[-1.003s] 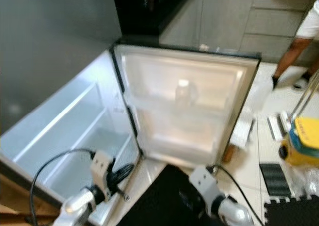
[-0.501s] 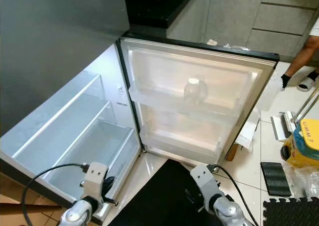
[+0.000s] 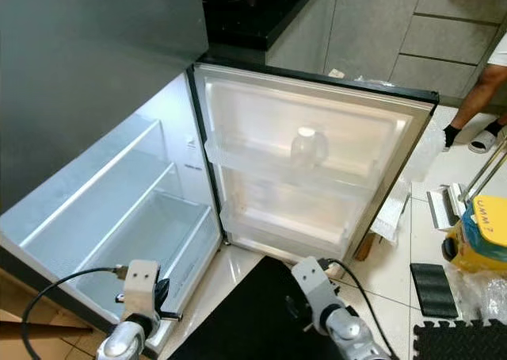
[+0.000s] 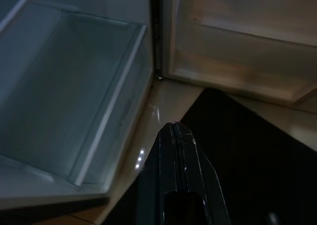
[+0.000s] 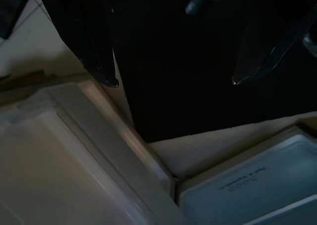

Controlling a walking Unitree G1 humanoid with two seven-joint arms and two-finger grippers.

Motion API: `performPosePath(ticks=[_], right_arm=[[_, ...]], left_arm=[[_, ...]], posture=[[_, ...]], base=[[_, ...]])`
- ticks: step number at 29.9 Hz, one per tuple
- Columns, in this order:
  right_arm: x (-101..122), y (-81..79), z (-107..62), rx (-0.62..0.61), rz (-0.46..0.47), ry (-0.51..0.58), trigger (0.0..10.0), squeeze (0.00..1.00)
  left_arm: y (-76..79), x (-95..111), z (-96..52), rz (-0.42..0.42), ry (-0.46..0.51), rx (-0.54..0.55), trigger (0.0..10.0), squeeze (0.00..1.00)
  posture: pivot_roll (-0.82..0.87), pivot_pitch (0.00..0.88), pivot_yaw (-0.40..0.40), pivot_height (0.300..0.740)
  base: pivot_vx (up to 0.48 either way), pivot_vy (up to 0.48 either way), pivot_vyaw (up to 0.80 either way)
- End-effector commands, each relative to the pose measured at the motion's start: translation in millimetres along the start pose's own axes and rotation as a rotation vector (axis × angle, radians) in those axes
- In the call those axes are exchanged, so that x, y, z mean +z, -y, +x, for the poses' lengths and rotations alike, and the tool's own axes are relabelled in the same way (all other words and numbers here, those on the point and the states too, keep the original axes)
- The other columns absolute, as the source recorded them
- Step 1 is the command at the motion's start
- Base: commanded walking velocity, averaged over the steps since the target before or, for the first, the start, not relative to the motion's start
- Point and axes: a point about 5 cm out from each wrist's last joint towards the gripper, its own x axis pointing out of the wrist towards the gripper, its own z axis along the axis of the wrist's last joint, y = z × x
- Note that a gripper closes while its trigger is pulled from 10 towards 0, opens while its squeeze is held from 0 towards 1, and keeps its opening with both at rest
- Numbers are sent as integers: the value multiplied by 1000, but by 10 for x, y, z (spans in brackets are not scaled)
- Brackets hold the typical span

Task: Restocking fridge

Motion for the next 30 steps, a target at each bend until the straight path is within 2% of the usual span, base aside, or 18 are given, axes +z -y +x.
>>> performPosePath(ticks=[1, 7, 11, 13, 19, 30], right_arm=[[-47, 38, -24, -16, -5, -13, 10000, 0], [-76, -40, -22, -2, -51, -15, 10000, 0], [-82, -45, -21, 4, -57, -14, 10000, 0], [-90, -40, -20, 6, -39, -20, 10000, 0], [-76, -31, -17, 19, -69, -12, 10000, 0], [-47, -45, -9, 37, -83, 10, 10000, 0]], left_arm=[[50, -17, 6, -5, -2, -11, 10000, 0], [67, -11, 17, 2, 3, -20, 10000, 0], [61, -10, 17, -8, 13, -8, 10000, 0], [54, -10, 15, -5, 17, 3, 10000, 0], [-11, -9, -3, -56, 37, 57, 10000, 0], [-56, -24, -36, -61, 55, 73, 10000, 0]], posture=[[-114, 60, 30, 740], [-113, 63, 32, 740], [-113, 65, 30, 740], [-112, 69, 28, 740], [-111, 71, 23, 740], [-113, 73, 22, 740]], base=[[0, -480, 0], [0, -480, 800], [0, -480, 800], [0, -480, 0], [0, 0, 0], [0, 0, 0]])
